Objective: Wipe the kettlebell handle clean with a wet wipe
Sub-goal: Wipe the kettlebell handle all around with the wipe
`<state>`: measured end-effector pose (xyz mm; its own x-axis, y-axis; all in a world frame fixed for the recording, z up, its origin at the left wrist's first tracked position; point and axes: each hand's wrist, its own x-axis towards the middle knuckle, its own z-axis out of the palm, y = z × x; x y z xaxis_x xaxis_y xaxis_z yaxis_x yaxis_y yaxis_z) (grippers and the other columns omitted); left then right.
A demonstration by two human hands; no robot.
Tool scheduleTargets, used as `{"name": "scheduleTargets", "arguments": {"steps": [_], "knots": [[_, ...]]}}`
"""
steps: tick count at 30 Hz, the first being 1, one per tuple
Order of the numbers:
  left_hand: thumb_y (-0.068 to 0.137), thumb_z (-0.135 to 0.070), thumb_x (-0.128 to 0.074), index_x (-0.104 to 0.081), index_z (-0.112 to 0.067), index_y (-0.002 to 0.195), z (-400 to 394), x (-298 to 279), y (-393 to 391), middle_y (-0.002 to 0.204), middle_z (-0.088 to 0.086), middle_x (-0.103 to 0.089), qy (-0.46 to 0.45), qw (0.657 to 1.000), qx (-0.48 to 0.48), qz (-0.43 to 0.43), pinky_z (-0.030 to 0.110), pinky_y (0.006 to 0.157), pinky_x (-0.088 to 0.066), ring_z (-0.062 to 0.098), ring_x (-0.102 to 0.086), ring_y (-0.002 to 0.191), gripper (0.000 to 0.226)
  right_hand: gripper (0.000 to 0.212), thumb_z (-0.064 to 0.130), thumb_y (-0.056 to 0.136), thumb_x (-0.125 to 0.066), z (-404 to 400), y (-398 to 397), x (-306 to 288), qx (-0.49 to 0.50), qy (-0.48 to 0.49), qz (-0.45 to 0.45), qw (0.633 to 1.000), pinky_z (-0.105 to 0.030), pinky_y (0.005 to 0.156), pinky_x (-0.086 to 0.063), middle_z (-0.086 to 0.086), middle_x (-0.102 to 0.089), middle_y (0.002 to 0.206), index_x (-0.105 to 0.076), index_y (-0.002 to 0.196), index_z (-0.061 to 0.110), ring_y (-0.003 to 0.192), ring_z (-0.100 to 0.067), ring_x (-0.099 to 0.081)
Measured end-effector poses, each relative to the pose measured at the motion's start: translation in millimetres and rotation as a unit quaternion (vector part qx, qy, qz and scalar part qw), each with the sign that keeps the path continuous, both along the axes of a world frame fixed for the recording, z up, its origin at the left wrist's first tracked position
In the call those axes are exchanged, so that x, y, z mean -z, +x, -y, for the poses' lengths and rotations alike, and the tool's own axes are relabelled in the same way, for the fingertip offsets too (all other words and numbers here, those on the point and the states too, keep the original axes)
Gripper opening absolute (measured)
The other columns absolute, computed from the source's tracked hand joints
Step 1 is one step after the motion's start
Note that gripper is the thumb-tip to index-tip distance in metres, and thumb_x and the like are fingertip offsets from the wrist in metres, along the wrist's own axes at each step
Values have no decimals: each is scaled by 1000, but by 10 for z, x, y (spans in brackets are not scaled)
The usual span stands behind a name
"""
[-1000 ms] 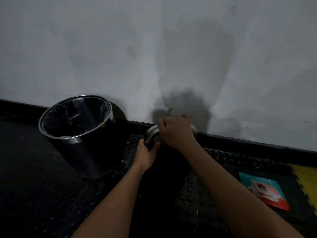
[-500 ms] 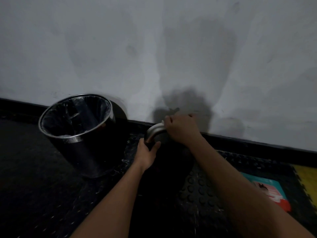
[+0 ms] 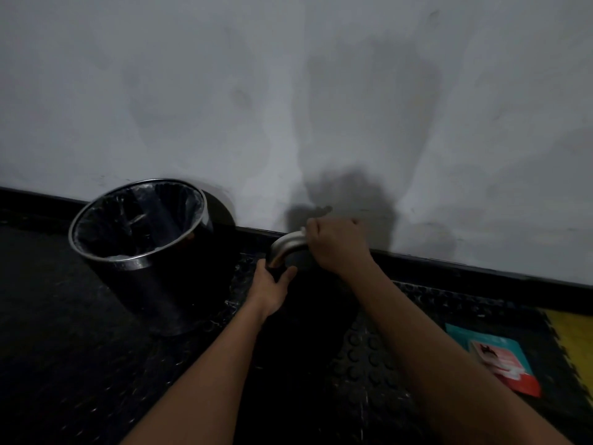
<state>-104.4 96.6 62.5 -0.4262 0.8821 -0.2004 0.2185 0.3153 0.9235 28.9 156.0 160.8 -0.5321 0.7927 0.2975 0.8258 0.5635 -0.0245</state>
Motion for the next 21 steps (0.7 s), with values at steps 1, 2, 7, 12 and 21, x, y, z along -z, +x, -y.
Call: {"name": "scheduleTargets", "arguments": {"steps": [1,2,7,12,21], "knots": [[88,-29,-70,-40,-19,108,-7,-16,-1,108,7,-59,-10,1000,6,-10,24,82,-40,21,-58,102,37,28,24,96,-33,6,-37,10,-12,4,10,1000,-39,78,-43,-13,-66,105,-56,103,11,92,-36,-63],[88,-29,-70,-41,-19,110,-16,-38,-14,108,5,-58,-23,1000,13,-17,23,83,-39,20,-57,102,37,25,23,95,-34,10,-45,-2,-18,1,4,1000,-39,79,-42,-11,-65,108,-55,105,13,96,-35,-63],[60,-58,-75,-54,-10,119,-74,-272,-335,117,4,-65,-128,962,163,-176,32,96,-48,20,-61,107,79,7,19,92,-49,-225,23,-108,20,-352,-283,892,-33,75,-41,-7,-58,93,-52,98,20,89,-23,-54],[79,-12,-65,-55,-12,123,-147,-1046,-470,122,9,-63,-153,877,261,-372,27,90,-45,24,-60,111,45,17,9,88,-49,-277,124,-278,11,-427,-423,799,-24,61,-43,-8,-50,89,-41,100,17,85,-23,-54],[96,-21,-54,-63,-19,125,-45,-1411,-133,119,-7,-64,95,926,219,-292,4,83,-40,5,-61,100,30,52,-12,76,-60,-264,442,-225,-7,-421,-435,795,-21,74,-55,-11,-55,112,-45,114,19,94,-16,-62]]}}
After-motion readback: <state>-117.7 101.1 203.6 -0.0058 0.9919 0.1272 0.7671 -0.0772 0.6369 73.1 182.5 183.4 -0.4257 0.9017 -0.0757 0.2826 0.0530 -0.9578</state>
